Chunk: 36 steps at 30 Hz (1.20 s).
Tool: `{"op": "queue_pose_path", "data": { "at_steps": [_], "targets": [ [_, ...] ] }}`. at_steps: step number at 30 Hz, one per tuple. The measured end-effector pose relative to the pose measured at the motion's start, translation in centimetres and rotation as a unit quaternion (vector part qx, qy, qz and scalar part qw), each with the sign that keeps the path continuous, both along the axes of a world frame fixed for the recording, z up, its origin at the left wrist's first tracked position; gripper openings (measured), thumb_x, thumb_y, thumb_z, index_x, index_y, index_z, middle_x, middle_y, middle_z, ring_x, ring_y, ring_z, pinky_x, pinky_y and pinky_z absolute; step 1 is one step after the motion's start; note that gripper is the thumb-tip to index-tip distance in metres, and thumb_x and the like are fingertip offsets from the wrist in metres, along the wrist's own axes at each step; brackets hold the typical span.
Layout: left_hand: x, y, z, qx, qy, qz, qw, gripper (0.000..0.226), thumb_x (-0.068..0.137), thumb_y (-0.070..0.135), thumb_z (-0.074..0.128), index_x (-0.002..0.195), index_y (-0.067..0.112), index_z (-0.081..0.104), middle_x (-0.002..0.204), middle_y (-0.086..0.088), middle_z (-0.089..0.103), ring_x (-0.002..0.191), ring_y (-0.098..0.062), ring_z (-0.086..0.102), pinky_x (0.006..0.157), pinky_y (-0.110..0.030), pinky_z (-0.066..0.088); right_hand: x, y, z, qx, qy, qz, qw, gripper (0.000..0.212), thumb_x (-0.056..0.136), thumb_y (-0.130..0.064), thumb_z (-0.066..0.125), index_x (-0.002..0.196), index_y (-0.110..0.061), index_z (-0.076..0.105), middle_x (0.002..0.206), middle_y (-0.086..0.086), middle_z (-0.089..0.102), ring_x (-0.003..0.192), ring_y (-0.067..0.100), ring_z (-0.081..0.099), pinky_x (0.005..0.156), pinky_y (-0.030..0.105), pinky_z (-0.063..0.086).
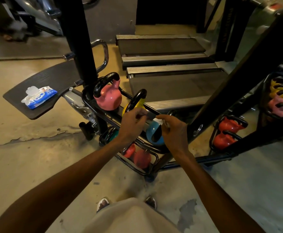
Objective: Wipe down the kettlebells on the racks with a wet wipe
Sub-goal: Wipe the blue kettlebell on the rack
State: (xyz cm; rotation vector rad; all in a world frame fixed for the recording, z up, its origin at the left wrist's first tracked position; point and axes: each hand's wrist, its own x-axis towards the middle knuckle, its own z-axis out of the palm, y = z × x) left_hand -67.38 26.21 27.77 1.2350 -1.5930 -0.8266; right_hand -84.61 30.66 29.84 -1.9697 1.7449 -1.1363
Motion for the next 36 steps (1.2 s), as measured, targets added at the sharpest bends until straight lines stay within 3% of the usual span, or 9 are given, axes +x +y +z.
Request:
{"op": "queue_pose_path", "data": {
  "at_steps": [4,7,10,13,16,19,26,31,36],
  "targets": [
    [-0.8,1.9,-3.5,-0.028,-0.189,-0.109,0.976,0.044,0.1,0.024,0.061,0.143,0.015,0.056,0.131,-0.004,0.065,0.119,-0.017,0.062,0.098,-0.044,0.057,-0.9,-2.2,0.3,-0.05,0.148,-0.001,0.988,0.033,0.095,-0.004,0.054,0.121,-0.001,0.073,0.123,0.015,0.073,0.118,0.027,0.069,0.103,0.041,0.057],
    [-0.9,3.4,-6.4,-0.151,-0.353,-0.197,0.902,0.076,0.098,0.029,0.054,0.165,0.008,0.023,0.171,-0.016,0.025,0.16,-0.028,0.02,0.129,-0.049,0.026,-1.2,-2.7,-0.9,-0.022,0.205,-0.028,0.978,0.029,0.091,0.003,0.069,0.119,0.0,0.073,0.123,0.018,0.072,0.116,0.031,0.07,0.102,0.04,0.057],
    [-0.9,4.2,-7.2,-0.222,-0.455,-0.256,0.823,0.089,0.098,0.034,0.052,0.167,0.007,0.003,0.174,-0.016,-0.006,0.162,-0.028,-0.01,0.132,-0.046,0.002,-1.9,-1.8,-2.8,0.018,0.143,-0.045,0.988,0.039,0.094,0.005,0.067,0.132,-0.001,0.067,0.139,0.019,0.064,0.134,0.03,0.059,0.112,0.037,0.045],
    [-0.7,4.1,-7.3,-0.249,-0.471,-0.244,0.81,0.088,0.098,0.035,0.057,0.166,0.004,0.01,0.173,-0.019,-0.001,0.162,-0.03,-0.008,0.129,-0.044,-0.003,-2.6,-0.2,-3.9,0.133,0.055,-0.003,0.99,0.053,0.107,-0.018,0.049,0.159,-0.013,0.04,0.168,0.004,0.032,0.158,0.015,0.022,0.129,0.041,0.025],
    [-0.4,3.6,-7.5,-0.258,-0.48,-0.24,0.803,0.092,0.092,0.033,0.067,0.164,0.002,0.019,0.172,-0.021,0.007,0.161,-0.032,-0.002,0.127,-0.044,-0.001,-3.2,0.4,-3.8,0.163,0.086,0.043,0.982,0.068,0.107,-0.055,0.029,0.165,-0.02,0.024,0.174,-0.003,0.014,0.16,0.008,0.002,0.131,0.041,0.015],
    [-0.2,3.1,-7.9,-0.254,-0.51,-0.252,0.782,0.099,0.086,0.034,0.076,0.164,0.004,0.022,0.171,-0.022,0.01,0.16,-0.033,0.001,0.126,-0.043,-0.002,-2.7,-0.2,-3.2,0.179,0.139,0.037,0.973,0.084,0.102,-0.072,0.019,0.167,-0.019,0.014,0.175,-0.002,0.003,0.16,0.009,-0.01,0.131,0.044,0.011],
    [-0.1,2.8,-7.5,-0.287,-0.529,-0.243,0.761,0.102,0.087,0.036,0.074,0.164,0.003,0.016,0.17,-0.022,0.007,0.159,-0.036,0.004,0.127,-0.045,0.001,-2.2,-0.9,-2.4,0.188,0.203,0.034,0.96,0.097,0.094,-0.083,0.005,0.165,-0.02,0.025,0.174,0.001,0.013,0.161,0.015,0.002,0.13,0.05,0.018],
    [-0.2,2.9,-7.3,-0.269,-0.533,-0.236,0.766,0.096,0.09,0.037,0.069,0.164,0.002,0.019,0.17,-0.023,0.007,0.159,-0.036,-0.002,0.127,-0.047,0.002,-1.0,-1.0,-1.3,0.206,0.217,0.048,0.953,0.109,0.088,-0.087,-0.001,0.164,-0.014,0.028,0.173,0.006,0.017,0.161,0.018,0.006,0.128,0.04,0.006],
    [-0.4,2.9,-7.0,-0.246,-0.533,-0.217,0.78,0.098,0.086,0.036,0.078,0.161,0.003,0.024,0.167,-0.021,0.015,0.158,-0.029,0.003,0.125,-0.044,0.004,-1.5,-2.4,-1.5,0.231,0.131,-0.02,0.964,0.11,0.088,-0.089,0.0,0.165,-0.015,0.023,0.174,0.005,0.013,0.161,0.017,0.004,0.131,0.045,0.009]
  ]
}}
